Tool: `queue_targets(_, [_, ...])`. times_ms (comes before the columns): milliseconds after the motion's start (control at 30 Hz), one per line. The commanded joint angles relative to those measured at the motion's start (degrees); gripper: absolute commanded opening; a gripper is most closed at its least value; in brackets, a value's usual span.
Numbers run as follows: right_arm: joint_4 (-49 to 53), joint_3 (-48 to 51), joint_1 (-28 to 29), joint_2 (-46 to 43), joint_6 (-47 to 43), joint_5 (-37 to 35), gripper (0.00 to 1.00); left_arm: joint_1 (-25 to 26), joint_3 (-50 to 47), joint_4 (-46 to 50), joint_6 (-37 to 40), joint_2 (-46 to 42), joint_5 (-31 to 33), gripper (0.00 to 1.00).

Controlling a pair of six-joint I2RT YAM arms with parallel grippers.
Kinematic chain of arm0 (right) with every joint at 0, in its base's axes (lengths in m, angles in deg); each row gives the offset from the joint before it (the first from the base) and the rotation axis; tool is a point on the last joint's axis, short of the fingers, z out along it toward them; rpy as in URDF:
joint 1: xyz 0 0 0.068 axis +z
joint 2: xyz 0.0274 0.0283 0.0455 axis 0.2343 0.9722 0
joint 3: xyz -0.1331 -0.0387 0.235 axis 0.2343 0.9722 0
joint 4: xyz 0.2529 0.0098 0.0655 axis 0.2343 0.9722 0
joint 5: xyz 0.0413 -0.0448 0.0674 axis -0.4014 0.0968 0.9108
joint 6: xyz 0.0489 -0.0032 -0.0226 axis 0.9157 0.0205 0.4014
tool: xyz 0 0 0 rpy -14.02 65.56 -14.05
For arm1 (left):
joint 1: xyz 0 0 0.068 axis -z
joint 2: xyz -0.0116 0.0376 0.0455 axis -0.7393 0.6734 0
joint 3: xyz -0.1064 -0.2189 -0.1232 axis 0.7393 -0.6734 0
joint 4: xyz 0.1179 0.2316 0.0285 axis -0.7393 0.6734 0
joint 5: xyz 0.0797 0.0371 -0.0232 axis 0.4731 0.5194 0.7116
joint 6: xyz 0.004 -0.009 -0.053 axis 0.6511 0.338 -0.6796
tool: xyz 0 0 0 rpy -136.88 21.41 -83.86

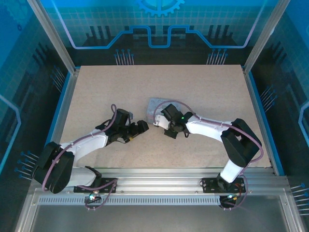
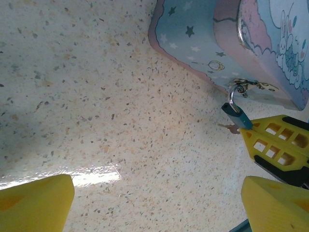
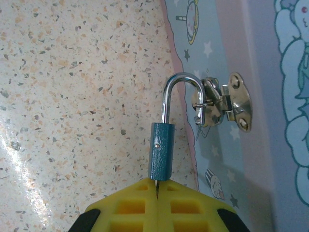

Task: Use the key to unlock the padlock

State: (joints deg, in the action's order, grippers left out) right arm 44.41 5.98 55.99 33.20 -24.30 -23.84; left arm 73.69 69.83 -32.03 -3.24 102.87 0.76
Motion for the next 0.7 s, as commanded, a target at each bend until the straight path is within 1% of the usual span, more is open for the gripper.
queue_targets(0, [-0.4,0.0,1.0,0.2,-0.4,1.2,0.00,-0.5,0.6,1.8,1.0,-1.0,0.0,0.91])
queue_targets(167, [0.4,-0.3,1.1,0.9,0.0,2.6,0.00,-0.6,0.4,1.7,0.8,-1.0,-0.1,0.91])
queue_targets(433, [1.0,-1.4,1.1,2.7,-0.4,1.7,0.00,-0.8,0.2,1.7,0.6,-1.2,-0.1,0.91])
queue_targets(667, [-0.9,-1.9,1.1,2.2,-1.6,1.7,0.00,-1.1,-0.3,1.6,0.6,-1.6,-0.2,0.91])
